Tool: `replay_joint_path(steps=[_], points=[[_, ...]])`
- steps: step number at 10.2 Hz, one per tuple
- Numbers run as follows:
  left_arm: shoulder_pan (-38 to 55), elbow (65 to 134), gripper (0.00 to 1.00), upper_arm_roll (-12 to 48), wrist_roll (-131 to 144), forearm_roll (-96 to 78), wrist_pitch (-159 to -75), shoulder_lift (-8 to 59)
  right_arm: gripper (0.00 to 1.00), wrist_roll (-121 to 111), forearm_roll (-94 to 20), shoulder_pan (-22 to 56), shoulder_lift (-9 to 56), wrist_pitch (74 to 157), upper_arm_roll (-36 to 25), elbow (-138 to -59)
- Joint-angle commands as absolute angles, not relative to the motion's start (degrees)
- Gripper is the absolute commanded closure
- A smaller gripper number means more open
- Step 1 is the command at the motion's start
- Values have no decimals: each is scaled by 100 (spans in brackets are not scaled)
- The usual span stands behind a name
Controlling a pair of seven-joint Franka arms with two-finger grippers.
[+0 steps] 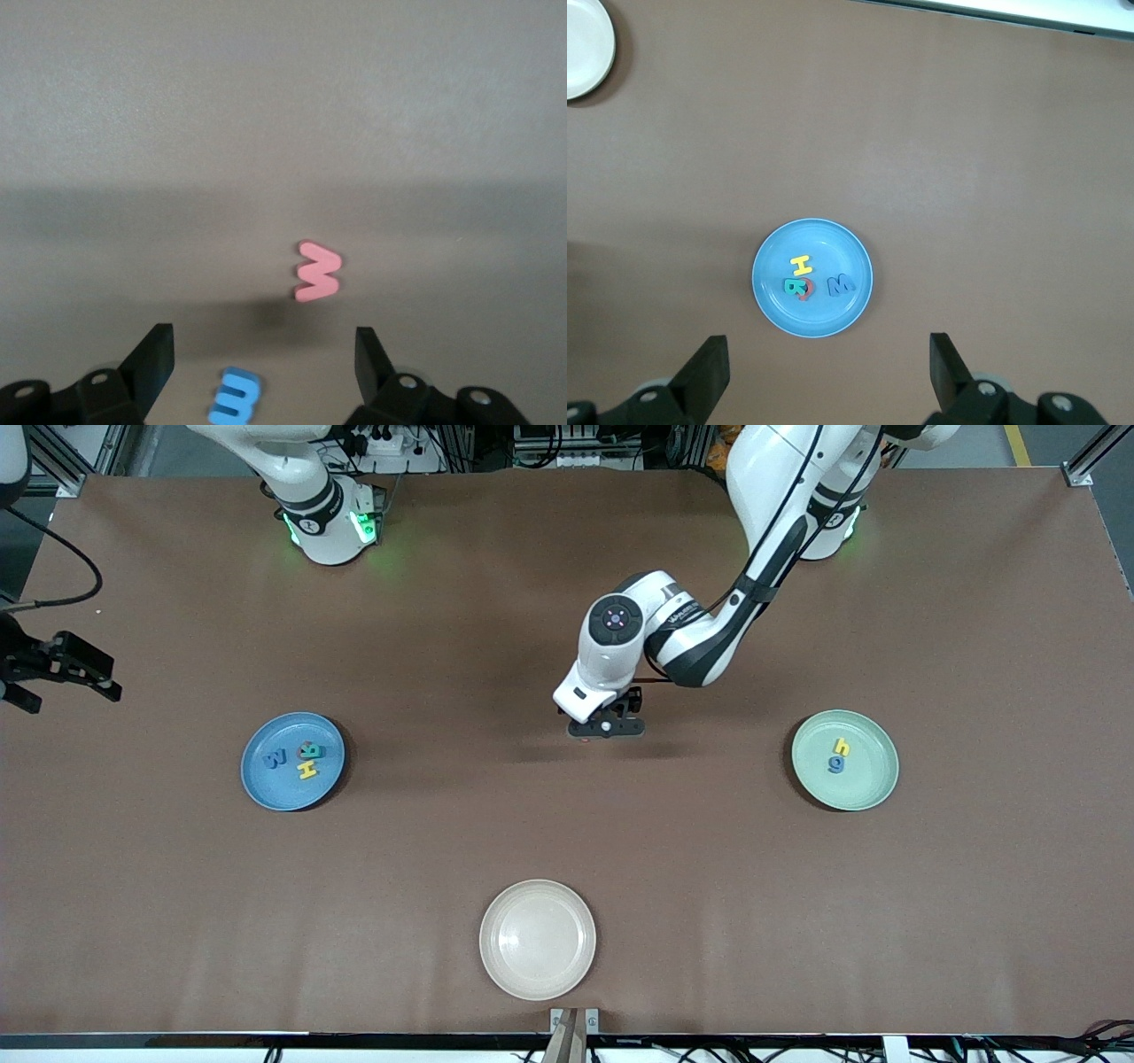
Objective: Sort uppercase to blue plate, lowercase to green plate
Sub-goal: 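Lower the left gripper and grasp the blue 3 while the right gripper withdraws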
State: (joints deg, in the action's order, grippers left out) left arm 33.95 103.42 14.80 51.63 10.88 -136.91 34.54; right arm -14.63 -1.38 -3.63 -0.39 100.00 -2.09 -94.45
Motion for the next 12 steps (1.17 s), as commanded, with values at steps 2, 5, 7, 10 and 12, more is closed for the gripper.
replay_joint_path(steps=[2,5,7,10,12], points=[[3261,11011,9,1573,4231,1661,-13658,3068,0,-1239,-193,-220,-79,9668,-264,-9176],[3226,11179,11,1696,4044,1661,-13658,3050,0,-1239,-193,-176,-18,9597,-352,-9132],[3190,11197,18,1740,4034,1635,-13658,3076,0,-1231,-193,-193,18,9615,-352,-9123],[3190,11206,28,1828,4034,1582,-13667,3102,0,-1204,-193,-193,17,9475,-325,-9053],[3190,11197,28,1898,4069,1573,-13676,3129,0,-890,-193,-158,9,9352,-282,-9044]])
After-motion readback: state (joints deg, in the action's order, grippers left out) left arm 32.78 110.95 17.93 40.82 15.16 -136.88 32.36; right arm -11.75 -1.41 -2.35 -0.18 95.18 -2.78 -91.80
